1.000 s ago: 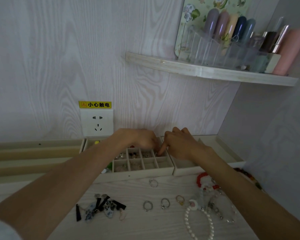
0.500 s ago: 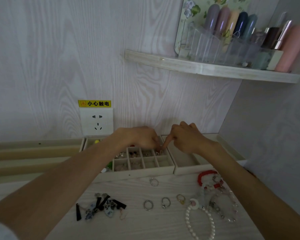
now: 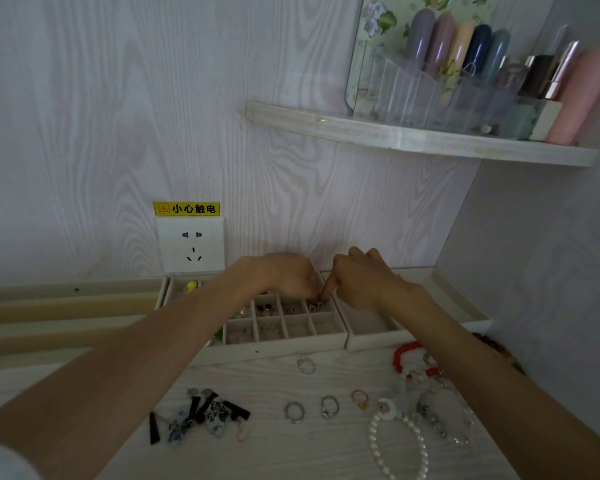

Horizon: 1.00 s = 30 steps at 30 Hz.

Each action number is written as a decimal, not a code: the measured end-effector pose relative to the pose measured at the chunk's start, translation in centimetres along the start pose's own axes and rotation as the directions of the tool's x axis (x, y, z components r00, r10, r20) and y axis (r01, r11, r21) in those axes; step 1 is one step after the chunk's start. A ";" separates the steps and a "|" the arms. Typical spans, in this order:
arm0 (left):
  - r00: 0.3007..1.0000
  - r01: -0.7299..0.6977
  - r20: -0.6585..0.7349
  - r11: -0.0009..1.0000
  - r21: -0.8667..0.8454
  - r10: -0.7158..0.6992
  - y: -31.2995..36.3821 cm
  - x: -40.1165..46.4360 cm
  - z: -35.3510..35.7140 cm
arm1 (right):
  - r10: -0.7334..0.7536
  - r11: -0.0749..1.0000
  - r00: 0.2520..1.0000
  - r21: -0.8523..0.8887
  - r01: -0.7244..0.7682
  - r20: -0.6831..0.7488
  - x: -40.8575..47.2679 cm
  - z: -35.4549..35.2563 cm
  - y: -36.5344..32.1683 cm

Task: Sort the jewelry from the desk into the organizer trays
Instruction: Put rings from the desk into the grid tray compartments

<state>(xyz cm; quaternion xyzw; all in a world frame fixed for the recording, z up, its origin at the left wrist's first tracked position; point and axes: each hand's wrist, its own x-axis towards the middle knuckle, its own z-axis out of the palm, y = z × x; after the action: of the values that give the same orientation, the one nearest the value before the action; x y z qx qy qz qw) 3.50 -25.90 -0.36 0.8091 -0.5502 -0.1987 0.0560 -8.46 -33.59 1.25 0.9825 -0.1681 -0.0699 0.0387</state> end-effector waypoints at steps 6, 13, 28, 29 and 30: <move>0.996 -0.006 -0.085 1.000 -0.009 0.005 -0.1 -0.3 -0.2 | 0.000 1.000 1.000 0.023 0.000 0.004 -0.1 -0.4 0.3; 0.999 0.015 -0.030 1.000 -0.020 -0.016 0.2 -0.3 -0.4 | -0.012 0.999 0.992 -0.044 0.018 0.125 0.5 -0.8 -0.2; 0.999 0.049 -0.021 0.994 0.095 -0.047 0.4 -0.1 -0.5 | 0.032 0.995 0.990 -0.099 -0.018 0.139 2.6 0.1 0.2; 0.999 0.045 -0.033 0.993 0.106 -0.042 0.5 -0.1 -0.5 | 0.032 0.995 0.989 -0.102 -0.018 0.141 2.7 0.1 0.2; 0.999 0.039 -0.038 0.992 0.116 -0.034 0.5 -0.1 -0.4 | 0.033 0.994 0.989 -0.107 -0.018 0.144 2.7 0.2 0.2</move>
<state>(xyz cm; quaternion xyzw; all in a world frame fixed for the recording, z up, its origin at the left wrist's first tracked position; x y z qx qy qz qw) 3.22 -26.10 0.20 0.8243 -0.5450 -0.1527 0.0147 -6.00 -34.70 0.74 0.9692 -0.1792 -0.1496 0.0789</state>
